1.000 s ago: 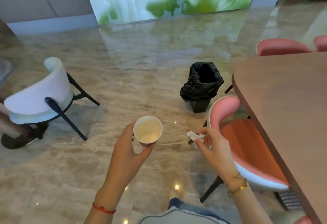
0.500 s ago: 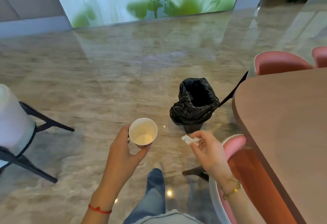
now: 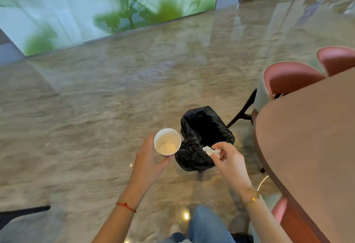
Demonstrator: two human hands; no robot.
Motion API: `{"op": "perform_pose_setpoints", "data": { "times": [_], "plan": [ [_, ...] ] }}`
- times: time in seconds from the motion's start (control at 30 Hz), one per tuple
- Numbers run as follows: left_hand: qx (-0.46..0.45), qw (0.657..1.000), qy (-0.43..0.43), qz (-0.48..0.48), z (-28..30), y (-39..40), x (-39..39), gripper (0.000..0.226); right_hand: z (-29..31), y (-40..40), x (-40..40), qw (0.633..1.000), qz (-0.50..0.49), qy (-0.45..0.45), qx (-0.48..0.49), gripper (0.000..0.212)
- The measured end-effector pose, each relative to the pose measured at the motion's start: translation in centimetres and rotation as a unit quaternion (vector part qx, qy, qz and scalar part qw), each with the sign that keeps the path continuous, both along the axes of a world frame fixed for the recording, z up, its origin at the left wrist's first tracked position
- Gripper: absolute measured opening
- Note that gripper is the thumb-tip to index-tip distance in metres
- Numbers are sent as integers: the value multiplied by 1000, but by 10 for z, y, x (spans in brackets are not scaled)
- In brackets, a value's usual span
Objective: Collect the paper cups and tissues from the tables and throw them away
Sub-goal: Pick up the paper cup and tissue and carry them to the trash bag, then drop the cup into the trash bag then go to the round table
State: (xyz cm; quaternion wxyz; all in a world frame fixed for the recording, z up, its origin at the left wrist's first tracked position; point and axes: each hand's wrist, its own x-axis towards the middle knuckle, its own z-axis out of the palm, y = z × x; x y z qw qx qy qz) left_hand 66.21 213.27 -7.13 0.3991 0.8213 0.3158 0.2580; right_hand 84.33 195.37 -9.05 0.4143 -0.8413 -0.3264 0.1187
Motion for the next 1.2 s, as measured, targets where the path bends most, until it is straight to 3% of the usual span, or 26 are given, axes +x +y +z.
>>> {"op": "perform_pose_setpoints", "data": {
  "times": [0.33, 0.67, 1.03, 1.2],
  "plan": [
    [-26, 995, 71, -69, -57, 103, 179, 72, -44, 94, 148, 997, -40, 13, -60, 16],
    [-90, 983, 145, -68, -109, 164, 342, 68, -98, 173, 297, 984, -18, 101, -148, 19],
    [-197, 931, 283, -120, -164, 219, 418, 82, -146, 211, 356, 956, -17, 192, -221, 25],
    [-172, 936, 286, -114, -155, 234, 407, 68, -130, 220, 366, 969, 12, 134, -207, 27]
  ]
}}
